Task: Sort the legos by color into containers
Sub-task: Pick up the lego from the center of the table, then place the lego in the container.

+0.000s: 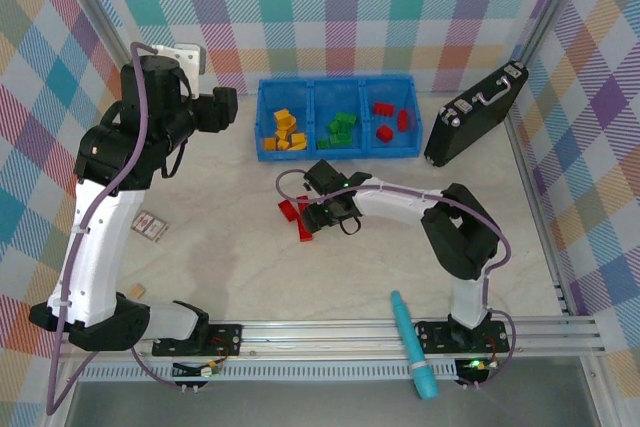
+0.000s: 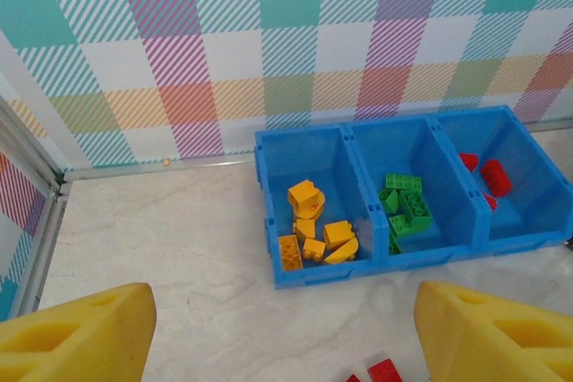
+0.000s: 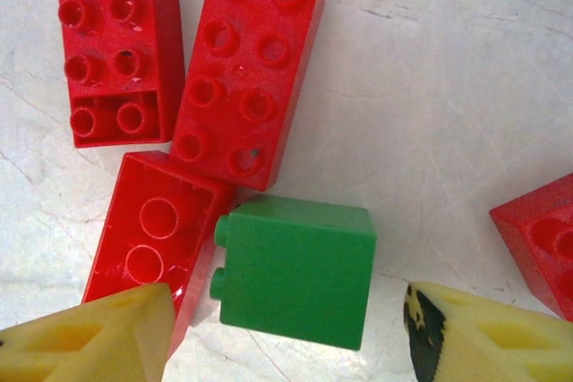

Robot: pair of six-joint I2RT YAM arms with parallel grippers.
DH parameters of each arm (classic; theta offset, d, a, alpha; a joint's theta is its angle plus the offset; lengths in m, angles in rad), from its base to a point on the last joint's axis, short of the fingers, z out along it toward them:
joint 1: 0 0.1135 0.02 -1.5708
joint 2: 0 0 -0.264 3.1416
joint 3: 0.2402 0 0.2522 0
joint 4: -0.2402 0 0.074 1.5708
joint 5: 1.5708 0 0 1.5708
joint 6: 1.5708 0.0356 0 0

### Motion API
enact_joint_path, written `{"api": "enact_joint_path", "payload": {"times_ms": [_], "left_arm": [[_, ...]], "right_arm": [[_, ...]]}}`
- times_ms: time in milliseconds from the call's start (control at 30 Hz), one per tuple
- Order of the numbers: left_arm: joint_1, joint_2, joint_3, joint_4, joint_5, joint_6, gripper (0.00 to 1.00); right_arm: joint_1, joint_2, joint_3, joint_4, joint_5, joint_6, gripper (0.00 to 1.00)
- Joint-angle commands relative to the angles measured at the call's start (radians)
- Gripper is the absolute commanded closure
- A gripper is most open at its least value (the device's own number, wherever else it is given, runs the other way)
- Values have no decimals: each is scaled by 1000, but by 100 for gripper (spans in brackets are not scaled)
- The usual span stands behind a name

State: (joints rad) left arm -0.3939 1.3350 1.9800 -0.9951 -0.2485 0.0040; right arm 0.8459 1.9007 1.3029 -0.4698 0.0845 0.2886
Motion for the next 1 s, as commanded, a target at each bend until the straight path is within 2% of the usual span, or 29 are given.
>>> {"api": "enact_joint_path", "payload": {"times_ms": [0, 433, 567, 733, 967], "left_arm": [[8, -16, 9, -11, -22, 27, 24], [11, -20, 5, -30, -64, 53, 23], [15, -23, -6, -27, -69, 66, 22], [22, -44, -30, -26, -85, 98, 22], [23, -110, -74, -20, -75, 186, 21]], "right_arm": [[5, 27, 34, -41, 18, 7, 33], [4, 59, 89, -105, 27, -2, 67], [-9, 4, 119, -160, 66, -35, 70], [-77, -50, 203, -197, 88, -103, 70], [-199, 25, 427, -182, 103, -231, 69]]}}
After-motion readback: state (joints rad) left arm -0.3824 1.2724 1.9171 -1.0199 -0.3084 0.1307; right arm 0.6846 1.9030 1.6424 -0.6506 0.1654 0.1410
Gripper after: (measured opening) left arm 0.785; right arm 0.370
